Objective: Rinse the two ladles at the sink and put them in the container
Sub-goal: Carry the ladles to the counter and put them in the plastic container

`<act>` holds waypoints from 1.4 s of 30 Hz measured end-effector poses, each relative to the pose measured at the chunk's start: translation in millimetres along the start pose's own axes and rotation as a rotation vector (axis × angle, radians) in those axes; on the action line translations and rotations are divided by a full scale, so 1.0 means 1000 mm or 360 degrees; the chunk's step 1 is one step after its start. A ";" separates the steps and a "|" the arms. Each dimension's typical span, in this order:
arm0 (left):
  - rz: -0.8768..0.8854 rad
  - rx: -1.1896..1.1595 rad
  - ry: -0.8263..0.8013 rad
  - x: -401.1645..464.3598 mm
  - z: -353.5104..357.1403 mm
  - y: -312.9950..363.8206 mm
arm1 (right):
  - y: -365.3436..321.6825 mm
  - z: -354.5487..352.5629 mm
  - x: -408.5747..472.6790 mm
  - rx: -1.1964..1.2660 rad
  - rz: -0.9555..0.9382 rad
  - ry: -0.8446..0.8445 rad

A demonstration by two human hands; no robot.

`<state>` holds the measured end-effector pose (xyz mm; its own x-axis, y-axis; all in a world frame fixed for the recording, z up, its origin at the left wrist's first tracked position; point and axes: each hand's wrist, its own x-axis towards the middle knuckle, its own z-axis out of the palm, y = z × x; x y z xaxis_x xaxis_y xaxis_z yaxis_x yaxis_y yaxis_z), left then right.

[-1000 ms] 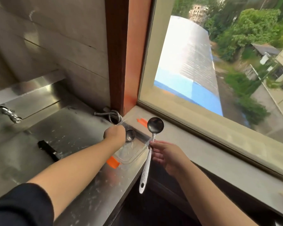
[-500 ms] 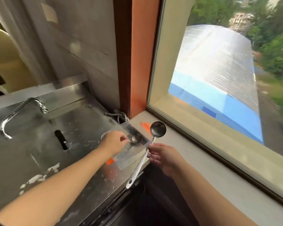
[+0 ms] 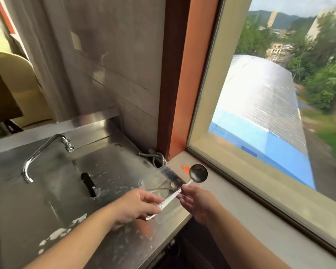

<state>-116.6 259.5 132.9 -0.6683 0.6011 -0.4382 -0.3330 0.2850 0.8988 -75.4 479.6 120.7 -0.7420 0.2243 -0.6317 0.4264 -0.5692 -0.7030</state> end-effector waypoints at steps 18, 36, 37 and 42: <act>-0.0314 -0.0459 0.0001 0.032 -0.037 -0.015 | 0.046 0.029 0.046 -0.2589 -0.0888 0.0443; -0.0315 -0.0858 0.0103 0.049 -0.021 -0.047 | 0.026 0.033 0.087 -0.3608 -0.0009 -0.0153; -0.0307 -0.0847 0.0102 0.048 -0.022 -0.049 | 0.025 0.033 0.089 -0.3612 0.0026 -0.0151; -0.0282 -0.0617 0.0174 0.044 -0.019 -0.062 | 0.028 0.038 0.091 -0.3703 0.0156 -0.0042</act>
<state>-137.8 254.0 57.8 -0.6378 0.4796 -0.6026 -0.6599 0.0630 0.7487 -150.6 454.0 56.3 -0.6861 0.2449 -0.6850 0.0912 0.9632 0.2529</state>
